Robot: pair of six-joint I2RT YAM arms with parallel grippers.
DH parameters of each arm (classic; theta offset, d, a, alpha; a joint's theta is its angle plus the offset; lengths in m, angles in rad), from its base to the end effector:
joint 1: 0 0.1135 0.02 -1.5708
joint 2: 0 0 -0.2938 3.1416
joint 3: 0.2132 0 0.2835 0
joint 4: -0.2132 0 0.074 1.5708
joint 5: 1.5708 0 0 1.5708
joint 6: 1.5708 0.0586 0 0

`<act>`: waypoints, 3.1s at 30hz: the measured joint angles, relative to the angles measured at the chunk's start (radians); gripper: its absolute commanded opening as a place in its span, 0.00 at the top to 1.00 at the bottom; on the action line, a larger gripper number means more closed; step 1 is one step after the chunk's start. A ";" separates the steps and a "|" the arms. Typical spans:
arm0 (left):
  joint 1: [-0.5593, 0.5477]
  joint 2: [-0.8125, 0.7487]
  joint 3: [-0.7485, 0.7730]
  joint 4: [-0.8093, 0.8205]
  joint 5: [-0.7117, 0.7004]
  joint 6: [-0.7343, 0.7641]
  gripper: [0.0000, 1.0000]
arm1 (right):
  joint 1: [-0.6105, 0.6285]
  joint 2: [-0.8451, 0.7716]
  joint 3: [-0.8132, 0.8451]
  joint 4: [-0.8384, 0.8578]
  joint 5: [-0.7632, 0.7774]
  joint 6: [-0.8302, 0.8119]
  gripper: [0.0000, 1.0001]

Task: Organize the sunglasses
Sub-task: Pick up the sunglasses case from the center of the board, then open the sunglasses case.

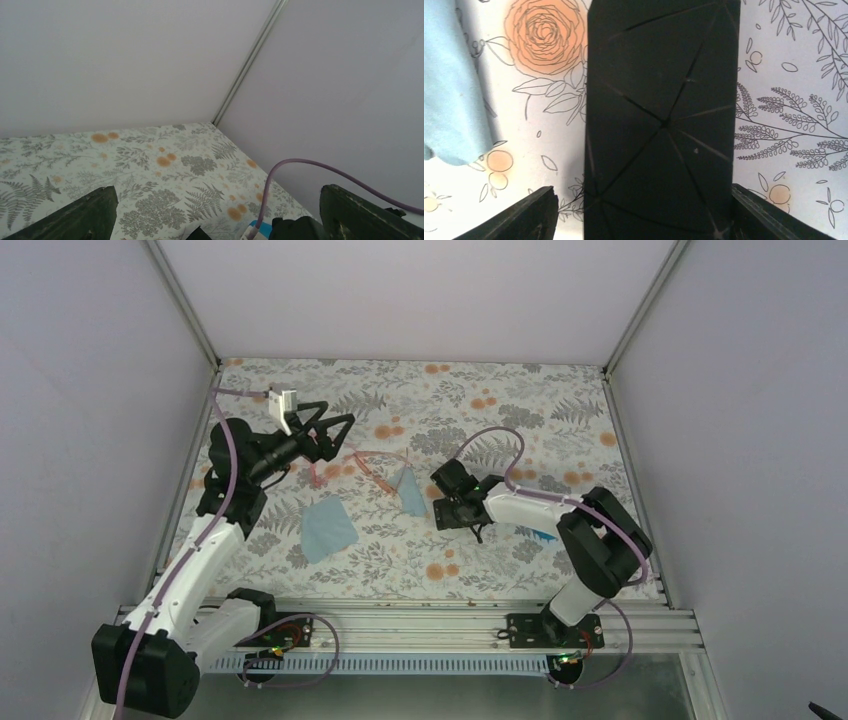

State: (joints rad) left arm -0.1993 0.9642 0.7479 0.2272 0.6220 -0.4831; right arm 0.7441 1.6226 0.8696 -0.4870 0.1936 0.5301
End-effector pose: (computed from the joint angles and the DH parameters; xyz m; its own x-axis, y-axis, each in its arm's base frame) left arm 0.2458 -0.0845 0.3553 -0.3306 -0.3184 -0.8885 0.6532 0.6023 -0.4589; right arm 0.2439 0.2092 0.1368 -0.9131 -0.1662 -0.3722 -0.1819 0.9833 0.0072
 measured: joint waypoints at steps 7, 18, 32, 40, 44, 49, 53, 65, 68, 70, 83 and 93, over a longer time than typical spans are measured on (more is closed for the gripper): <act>-0.001 -0.043 0.000 -0.006 -0.016 0.008 0.00 | 0.008 0.052 0.029 -0.029 0.042 0.060 0.45; -0.002 -0.049 -0.001 -0.028 -0.036 0.003 0.00 | 0.005 -0.051 -0.018 0.049 -0.018 0.060 0.53; -0.093 0.154 -0.052 0.220 0.226 -0.291 0.00 | -0.111 -0.368 -0.020 0.505 -0.564 0.051 0.52; -0.182 0.286 -0.052 0.468 0.345 -0.471 0.10 | -0.111 -0.390 -0.019 0.677 -0.824 0.099 0.52; -0.198 0.319 -0.052 0.573 0.376 -0.547 0.15 | -0.111 -0.392 -0.019 0.721 -0.898 0.122 0.53; -0.208 0.335 -0.047 0.623 0.385 -0.585 0.24 | -0.111 -0.393 -0.019 0.751 -0.956 0.140 0.53; -0.219 0.352 -0.037 0.635 0.391 -0.600 0.31 | -0.111 -0.393 -0.019 0.771 -0.985 0.155 0.53; -0.222 0.376 -0.013 0.687 0.408 -0.629 0.68 | -0.113 -0.393 -0.019 0.785 -0.992 0.176 0.50; -0.223 0.385 -0.013 0.706 0.408 -0.637 0.69 | -0.117 -0.393 -0.019 0.783 -0.991 0.178 0.42; -0.223 0.386 -0.013 0.706 0.409 -0.637 0.69 | -0.117 -0.394 -0.019 0.779 -0.980 0.178 0.31; -0.224 0.375 0.000 0.600 0.418 -0.563 0.69 | -0.144 -0.523 -0.052 0.701 -0.800 0.174 0.26; -0.224 0.368 0.005 0.551 0.417 -0.549 0.69 | -0.144 -0.546 -0.054 0.565 -0.624 0.072 0.58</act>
State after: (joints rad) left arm -0.4229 1.3323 0.7532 0.7780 1.0389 -1.0317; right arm 0.5999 1.0771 0.8158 0.0780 -0.4305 0.6018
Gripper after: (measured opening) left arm 0.530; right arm 0.498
